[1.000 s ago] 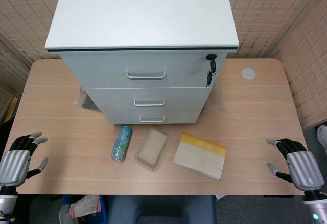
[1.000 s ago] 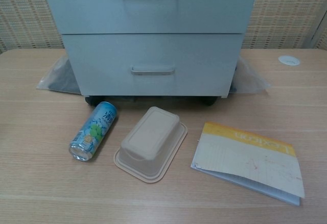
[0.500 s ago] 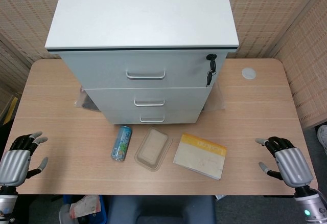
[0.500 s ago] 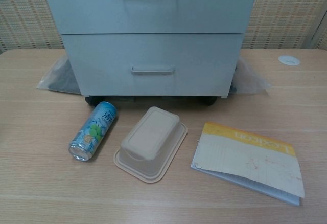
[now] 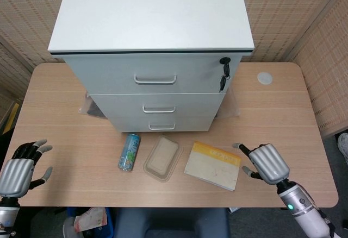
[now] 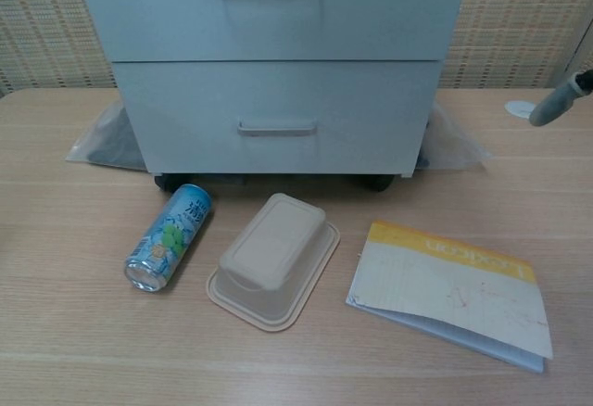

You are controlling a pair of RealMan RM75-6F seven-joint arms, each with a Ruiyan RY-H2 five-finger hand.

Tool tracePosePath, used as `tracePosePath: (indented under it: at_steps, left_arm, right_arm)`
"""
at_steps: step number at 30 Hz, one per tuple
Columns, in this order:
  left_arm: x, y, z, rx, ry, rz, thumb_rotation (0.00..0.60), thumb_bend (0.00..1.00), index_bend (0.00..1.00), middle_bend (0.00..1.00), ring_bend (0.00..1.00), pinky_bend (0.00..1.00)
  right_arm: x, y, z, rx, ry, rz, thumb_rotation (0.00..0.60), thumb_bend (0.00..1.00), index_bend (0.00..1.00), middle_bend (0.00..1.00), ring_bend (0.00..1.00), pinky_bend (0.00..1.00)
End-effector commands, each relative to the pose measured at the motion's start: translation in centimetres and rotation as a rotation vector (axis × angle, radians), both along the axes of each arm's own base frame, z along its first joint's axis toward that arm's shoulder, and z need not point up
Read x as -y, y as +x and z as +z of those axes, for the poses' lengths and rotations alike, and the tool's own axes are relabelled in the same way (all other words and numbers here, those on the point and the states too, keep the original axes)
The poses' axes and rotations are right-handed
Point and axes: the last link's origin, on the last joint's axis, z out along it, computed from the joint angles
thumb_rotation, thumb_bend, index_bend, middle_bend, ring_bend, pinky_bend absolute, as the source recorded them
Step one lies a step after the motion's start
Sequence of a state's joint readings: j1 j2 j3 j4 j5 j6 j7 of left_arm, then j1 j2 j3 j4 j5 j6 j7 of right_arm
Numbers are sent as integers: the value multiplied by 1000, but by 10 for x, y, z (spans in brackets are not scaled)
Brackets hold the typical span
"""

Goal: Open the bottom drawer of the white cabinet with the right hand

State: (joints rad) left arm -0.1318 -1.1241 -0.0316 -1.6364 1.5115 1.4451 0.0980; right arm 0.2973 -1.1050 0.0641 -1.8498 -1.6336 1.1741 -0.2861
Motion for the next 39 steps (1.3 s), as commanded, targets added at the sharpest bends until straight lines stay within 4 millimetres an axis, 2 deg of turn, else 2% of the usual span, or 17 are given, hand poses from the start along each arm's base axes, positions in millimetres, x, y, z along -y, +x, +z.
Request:
tracePosePath:
  at_steps: [1, 5, 10, 13, 21, 39]
  left_arm:
    - [-1, 0, 0, -1, -2, -2, 600, 325, 255, 188, 156, 146]
    - [-2, 1, 0, -3, -3, -7, 600, 325, 255, 188, 156, 146]
    - [-3, 2, 0, -5, -7, -14, 600, 325, 255, 188, 156, 146]
    - [-4, 3, 0, -5, -10, -17, 600, 325, 255, 188, 156, 146]
    - [-5, 4, -2, -3, -16, -21, 600, 325, 256, 188, 156, 146]
    - [-5, 2, -2, -8, -20, -17, 600, 325, 256, 188, 156, 146]
  right_arm:
    - [15, 24, -16, -6, 39, 31, 600, 207, 261, 883, 896, 808]
    - [27, 40, -31, -75, 37, 61, 600, 210, 195, 917, 941, 841]
    - [37, 60, -51, -93, 50, 61, 600, 212, 98, 924, 956, 849]
    - [43, 70, -60, -102, 56, 71, 600, 212, 76, 924, 958, 850]
    - [55, 88, -83, -112, 88, 74, 600, 222, 98, 933, 966, 850]
    - [75, 118, -112, -128, 117, 84, 600, 225, 106, 933, 966, 850]
